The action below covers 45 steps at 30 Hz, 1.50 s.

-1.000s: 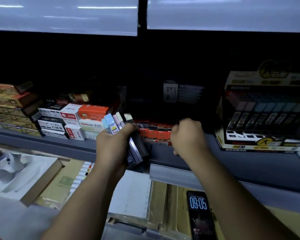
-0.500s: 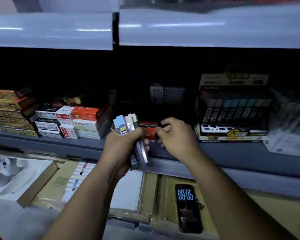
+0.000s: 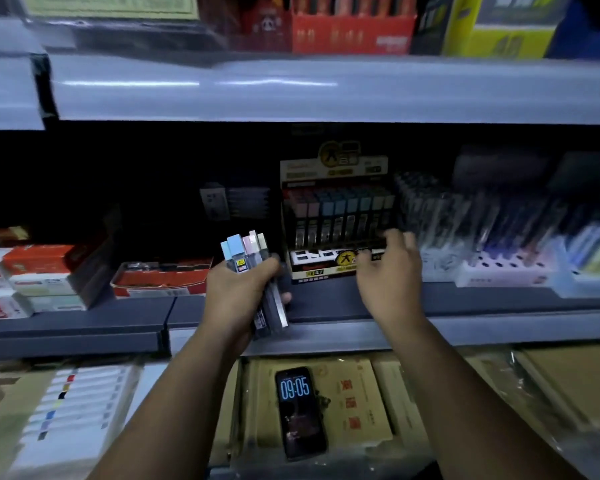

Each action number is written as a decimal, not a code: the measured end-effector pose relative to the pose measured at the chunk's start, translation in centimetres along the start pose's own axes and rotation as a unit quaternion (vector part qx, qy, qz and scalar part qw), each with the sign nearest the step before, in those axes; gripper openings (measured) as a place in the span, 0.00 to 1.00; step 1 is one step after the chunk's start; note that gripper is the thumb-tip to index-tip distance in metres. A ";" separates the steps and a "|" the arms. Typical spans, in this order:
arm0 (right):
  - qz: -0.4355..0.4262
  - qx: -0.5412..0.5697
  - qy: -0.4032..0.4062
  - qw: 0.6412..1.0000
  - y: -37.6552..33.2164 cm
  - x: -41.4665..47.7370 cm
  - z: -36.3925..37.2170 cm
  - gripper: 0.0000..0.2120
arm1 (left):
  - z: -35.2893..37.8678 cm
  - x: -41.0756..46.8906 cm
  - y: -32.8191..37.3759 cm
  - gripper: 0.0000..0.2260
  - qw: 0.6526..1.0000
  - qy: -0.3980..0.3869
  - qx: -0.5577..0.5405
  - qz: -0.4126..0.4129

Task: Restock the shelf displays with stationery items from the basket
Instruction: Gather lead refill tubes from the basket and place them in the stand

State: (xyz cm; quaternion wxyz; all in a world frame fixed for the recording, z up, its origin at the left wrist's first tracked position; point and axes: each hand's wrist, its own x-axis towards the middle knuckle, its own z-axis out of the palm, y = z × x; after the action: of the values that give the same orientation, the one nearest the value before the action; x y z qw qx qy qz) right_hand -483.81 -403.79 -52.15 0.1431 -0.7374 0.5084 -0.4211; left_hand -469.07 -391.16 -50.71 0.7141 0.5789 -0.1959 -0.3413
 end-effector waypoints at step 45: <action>-0.171 -0.042 -0.150 0.973 -6.6 -6.5 1.4 0.11 | -9.5 -4.1 4.0 0.05 0.997 0.047 0.068 -0.009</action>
State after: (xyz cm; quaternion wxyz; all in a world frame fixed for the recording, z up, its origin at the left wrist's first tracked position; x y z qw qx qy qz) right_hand -479.39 -395.56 -51.84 0.1123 -0.8733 0.3651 -0.3025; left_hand -464.43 -381.30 -48.76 0.6786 0.6430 -0.1797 -0.3062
